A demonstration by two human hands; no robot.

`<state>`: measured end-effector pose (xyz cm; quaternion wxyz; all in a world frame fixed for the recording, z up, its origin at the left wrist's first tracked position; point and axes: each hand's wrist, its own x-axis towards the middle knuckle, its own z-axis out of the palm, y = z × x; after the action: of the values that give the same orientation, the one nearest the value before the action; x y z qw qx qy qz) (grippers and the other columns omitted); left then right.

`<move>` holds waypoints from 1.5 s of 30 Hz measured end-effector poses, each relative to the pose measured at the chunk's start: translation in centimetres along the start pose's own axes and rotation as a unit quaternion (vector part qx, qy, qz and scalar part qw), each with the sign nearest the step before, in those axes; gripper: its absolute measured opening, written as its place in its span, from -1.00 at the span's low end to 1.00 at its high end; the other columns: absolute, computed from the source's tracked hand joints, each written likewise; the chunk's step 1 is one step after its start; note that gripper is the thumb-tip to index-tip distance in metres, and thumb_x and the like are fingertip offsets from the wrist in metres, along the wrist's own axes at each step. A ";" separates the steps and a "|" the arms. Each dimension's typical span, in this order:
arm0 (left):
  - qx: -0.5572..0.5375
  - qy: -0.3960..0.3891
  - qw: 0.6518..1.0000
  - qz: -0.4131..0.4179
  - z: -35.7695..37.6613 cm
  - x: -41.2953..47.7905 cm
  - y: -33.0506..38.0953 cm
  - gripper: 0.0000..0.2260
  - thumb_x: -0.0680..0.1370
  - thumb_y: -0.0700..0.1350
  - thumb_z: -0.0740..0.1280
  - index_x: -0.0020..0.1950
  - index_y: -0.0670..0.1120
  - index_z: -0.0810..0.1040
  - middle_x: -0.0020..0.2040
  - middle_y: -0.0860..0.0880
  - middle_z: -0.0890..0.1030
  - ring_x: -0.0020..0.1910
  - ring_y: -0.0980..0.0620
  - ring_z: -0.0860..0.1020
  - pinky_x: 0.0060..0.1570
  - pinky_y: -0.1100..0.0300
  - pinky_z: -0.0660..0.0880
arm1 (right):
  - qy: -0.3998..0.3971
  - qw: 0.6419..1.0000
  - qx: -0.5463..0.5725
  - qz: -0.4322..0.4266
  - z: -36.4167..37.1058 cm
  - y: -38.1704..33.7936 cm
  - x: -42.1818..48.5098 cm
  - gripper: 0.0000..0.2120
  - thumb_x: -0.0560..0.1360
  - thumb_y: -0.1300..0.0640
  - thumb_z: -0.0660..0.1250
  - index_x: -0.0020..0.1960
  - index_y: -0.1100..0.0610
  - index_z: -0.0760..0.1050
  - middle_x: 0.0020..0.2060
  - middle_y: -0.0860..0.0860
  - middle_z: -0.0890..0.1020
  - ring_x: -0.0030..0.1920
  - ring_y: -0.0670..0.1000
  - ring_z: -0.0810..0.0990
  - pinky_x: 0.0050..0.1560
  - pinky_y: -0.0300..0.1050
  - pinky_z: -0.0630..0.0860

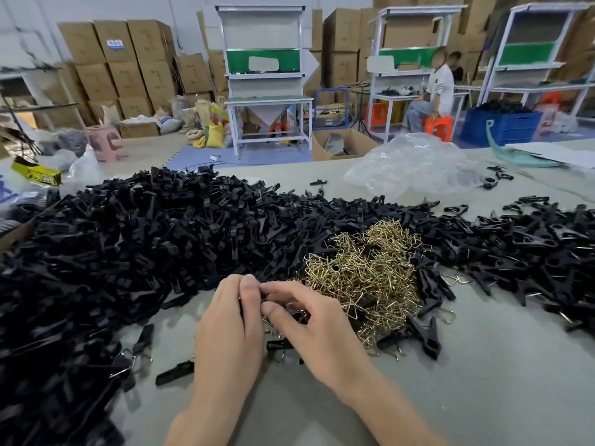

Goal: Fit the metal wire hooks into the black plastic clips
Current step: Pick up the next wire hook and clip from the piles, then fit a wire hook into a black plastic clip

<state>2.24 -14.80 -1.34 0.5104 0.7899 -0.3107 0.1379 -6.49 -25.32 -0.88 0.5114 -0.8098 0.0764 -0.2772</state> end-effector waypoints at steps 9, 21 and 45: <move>-0.045 0.023 0.999 -0.021 0.5 0.0 0.4 -0.69 0.63 0.19 -0.06 0.13 0.18 0.44 0.07 0.22 0.47 0.02 0.22 0.51 -0.10 0.30 0.40 | 0.027 0.992 0.117 0.042 0.2 -0.1 0.2 -0.78 0.60 0.14 0.40 0.19 -0.10 0.64 0.00 -0.15 0.70 0.05 -0.14 0.67 0.07 -0.30 0.55; -0.177 0.005 0.982 -0.070 0.4 0.1 1.8 -0.59 0.61 -0.17 0.35 0.42 0.14 0.42 0.11 0.18 0.55 0.08 0.29 0.55 -0.09 0.49 0.44 | 0.100 0.917 0.366 0.123 -1.1 0.8 1.5 -0.79 0.66 0.18 0.28 0.05 0.00 0.69 -0.14 -0.03 0.67 0.04 0.15 0.72 -0.06 -0.06 0.67; -0.363 -0.111 0.906 -0.185 0.2 0.3 1.7 -0.73 0.63 -0.35 0.23 -0.05 -0.01 0.60 -0.07 -0.14 0.69 -0.12 0.01 0.65 -0.12 0.20 0.60 | 0.094 0.891 0.416 0.158 -1.4 1.6 2.0 -0.73 0.56 0.31 0.35 0.15 0.06 0.69 0.05 0.16 0.72 0.02 0.12 0.73 0.00 -0.05 0.67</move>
<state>1.39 -15.57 0.00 0.7404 0.6037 -0.2418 -0.1701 -5.33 -27.93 -1.07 0.8291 -0.4703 0.1286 -0.2737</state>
